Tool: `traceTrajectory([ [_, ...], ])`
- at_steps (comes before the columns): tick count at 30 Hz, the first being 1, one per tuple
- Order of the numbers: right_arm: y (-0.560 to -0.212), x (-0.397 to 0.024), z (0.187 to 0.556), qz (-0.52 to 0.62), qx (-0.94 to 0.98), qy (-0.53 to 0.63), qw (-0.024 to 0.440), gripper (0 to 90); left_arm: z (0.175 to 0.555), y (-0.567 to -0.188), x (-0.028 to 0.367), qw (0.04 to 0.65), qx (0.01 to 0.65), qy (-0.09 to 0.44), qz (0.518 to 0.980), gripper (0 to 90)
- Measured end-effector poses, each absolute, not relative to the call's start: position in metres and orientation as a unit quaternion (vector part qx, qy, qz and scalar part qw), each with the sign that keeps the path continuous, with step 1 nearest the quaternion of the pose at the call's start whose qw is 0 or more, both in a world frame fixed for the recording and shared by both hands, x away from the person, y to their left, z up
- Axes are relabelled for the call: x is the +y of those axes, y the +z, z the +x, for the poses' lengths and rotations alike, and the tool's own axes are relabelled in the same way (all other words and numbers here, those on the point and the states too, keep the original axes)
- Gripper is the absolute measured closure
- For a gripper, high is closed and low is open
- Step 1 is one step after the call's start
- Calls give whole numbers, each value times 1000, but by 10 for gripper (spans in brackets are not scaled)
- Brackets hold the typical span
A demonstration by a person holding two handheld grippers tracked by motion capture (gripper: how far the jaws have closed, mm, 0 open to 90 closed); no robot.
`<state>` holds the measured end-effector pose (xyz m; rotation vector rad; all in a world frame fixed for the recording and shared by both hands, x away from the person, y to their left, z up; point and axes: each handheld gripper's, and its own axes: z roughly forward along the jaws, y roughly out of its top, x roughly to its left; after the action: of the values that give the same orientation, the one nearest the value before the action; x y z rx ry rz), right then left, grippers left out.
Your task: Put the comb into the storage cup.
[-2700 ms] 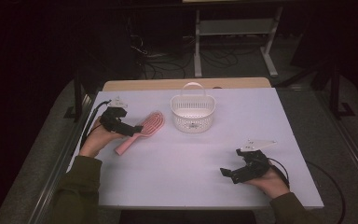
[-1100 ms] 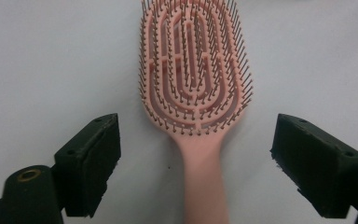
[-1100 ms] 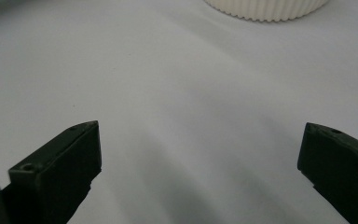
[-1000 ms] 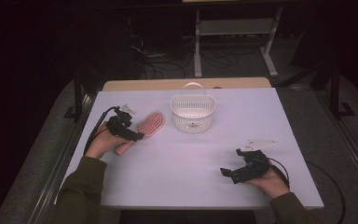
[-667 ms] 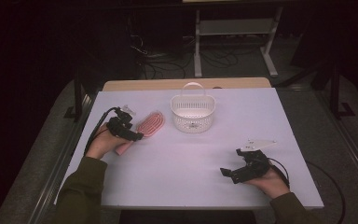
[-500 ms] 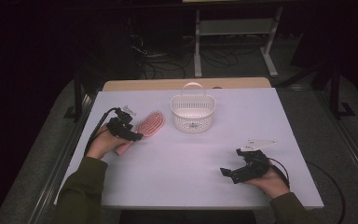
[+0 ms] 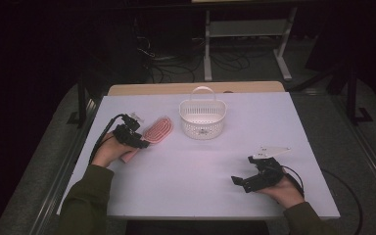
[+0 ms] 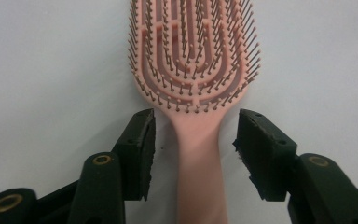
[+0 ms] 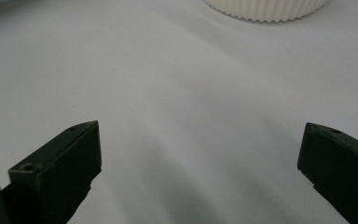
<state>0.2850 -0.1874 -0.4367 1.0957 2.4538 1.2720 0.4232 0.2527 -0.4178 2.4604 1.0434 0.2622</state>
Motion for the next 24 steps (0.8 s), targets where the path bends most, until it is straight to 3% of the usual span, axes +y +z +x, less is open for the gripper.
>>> traceTrajectory([
  [24,-437,-188,285,368,822,427,84,0,425,-424,248,203,381,98,897,611],
])
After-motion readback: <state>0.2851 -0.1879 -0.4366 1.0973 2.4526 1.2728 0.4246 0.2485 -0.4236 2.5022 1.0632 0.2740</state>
